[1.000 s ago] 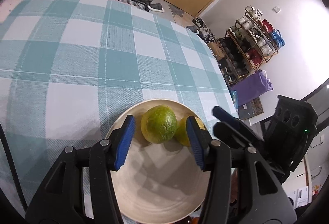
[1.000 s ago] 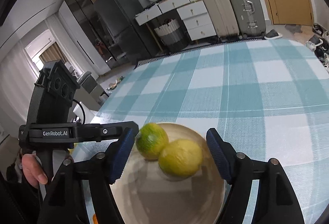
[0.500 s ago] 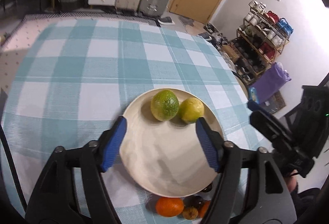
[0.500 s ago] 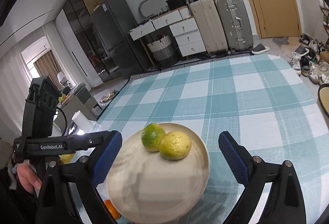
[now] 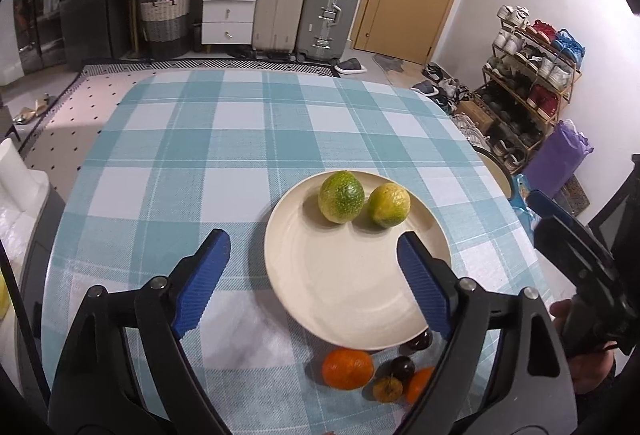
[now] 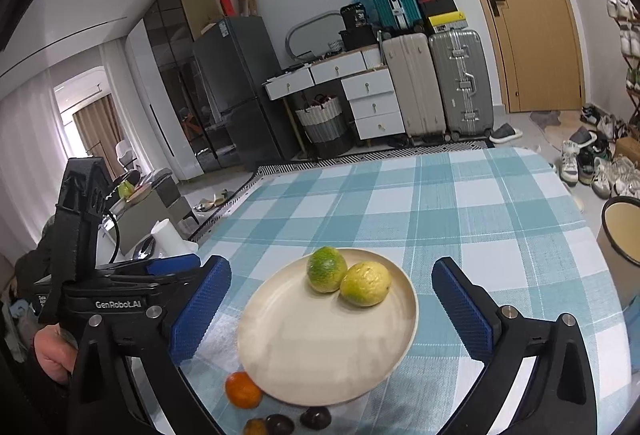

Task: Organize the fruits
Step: 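Grasp an orange with the left tool while the right tool moves toward another orange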

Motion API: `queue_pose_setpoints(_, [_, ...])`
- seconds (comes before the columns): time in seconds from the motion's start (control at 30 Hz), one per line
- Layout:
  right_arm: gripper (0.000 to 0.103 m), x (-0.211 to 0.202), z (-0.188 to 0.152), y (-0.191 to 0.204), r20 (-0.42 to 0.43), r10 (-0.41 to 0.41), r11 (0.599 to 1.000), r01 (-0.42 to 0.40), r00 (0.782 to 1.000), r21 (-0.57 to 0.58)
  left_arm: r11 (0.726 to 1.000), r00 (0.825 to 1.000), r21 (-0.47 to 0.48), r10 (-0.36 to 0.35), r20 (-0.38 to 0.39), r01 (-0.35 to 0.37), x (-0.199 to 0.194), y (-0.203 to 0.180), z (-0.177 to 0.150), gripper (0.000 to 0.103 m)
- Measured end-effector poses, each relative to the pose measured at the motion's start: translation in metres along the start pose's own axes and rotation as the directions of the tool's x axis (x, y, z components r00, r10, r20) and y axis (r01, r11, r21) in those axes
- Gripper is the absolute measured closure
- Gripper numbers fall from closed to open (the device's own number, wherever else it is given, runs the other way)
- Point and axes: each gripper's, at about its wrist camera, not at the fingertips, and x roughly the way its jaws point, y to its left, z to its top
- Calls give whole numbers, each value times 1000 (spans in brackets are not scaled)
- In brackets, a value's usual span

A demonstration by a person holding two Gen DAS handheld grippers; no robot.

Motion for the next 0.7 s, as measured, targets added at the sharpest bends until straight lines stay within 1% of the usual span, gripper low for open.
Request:
queue_pose_setpoints(0.07, [0, -7, -4, 5, 7, -2, 1000, 2, 1000, -12, 1000, 1000, -6, 11, 6, -11, -4, 1, -6, 13])
queue_pose_setpoints(0.17, [0, -16, -13, 12, 22, -1, 1000, 2, 1000, -26, 1000, 1000, -18, 21, 18, -21, -10, 5, -16, 1])
queue_pose_setpoints(0.3, [0, -23, -24, 17, 26, -11, 999, 12, 1000, -45, 1000, 999, -20, 8, 31, -7, -15, 8, -26, 1])
queue_pose_setpoints(0.53, [0, -40, -44, 23, 43, -36, 997, 39, 998, -69, 1000, 1000, -8, 13, -5, -13, -14, 8, -51, 1])
queue_pose_setpoints(0.7, [0, -48, -56, 23, 42, -38, 997, 41, 998, -58, 1000, 999, -6, 0, -32, 0, -9, 6, -66, 1])
